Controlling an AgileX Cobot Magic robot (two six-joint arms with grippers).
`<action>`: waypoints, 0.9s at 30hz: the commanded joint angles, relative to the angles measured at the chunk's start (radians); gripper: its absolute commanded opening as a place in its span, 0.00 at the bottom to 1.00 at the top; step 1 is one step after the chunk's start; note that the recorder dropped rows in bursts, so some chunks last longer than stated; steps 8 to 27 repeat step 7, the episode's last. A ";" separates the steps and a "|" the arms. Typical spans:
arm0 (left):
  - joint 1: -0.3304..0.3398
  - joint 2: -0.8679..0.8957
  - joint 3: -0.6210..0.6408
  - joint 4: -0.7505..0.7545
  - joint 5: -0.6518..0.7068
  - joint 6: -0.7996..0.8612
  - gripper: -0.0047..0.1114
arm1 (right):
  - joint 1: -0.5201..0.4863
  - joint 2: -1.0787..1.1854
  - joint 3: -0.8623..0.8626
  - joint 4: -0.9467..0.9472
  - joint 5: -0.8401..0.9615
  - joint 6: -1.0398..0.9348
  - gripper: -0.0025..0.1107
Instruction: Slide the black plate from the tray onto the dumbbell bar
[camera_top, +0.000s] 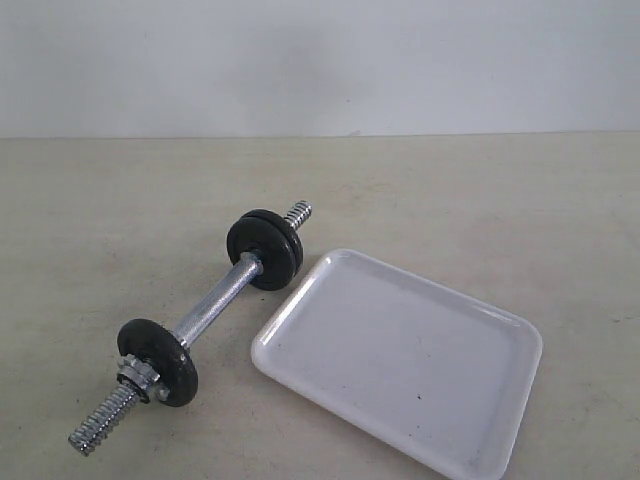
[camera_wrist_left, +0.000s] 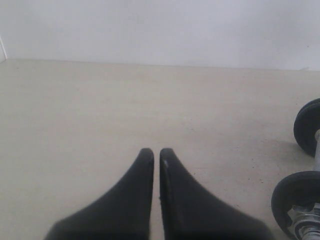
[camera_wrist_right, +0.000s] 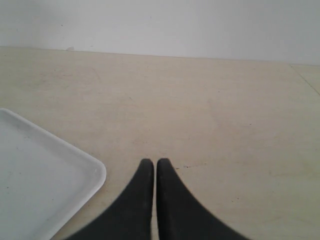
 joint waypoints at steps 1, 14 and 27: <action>0.003 -0.003 0.004 0.000 -0.003 -0.009 0.08 | -0.007 -0.005 -0.001 -0.002 -0.005 0.000 0.02; 0.003 -0.003 0.004 0.000 -0.003 -0.009 0.08 | -0.007 -0.005 -0.001 -0.002 -0.005 0.003 0.02; 0.003 -0.003 0.004 0.000 -0.003 -0.009 0.08 | -0.007 -0.005 -0.001 -0.002 -0.005 0.003 0.02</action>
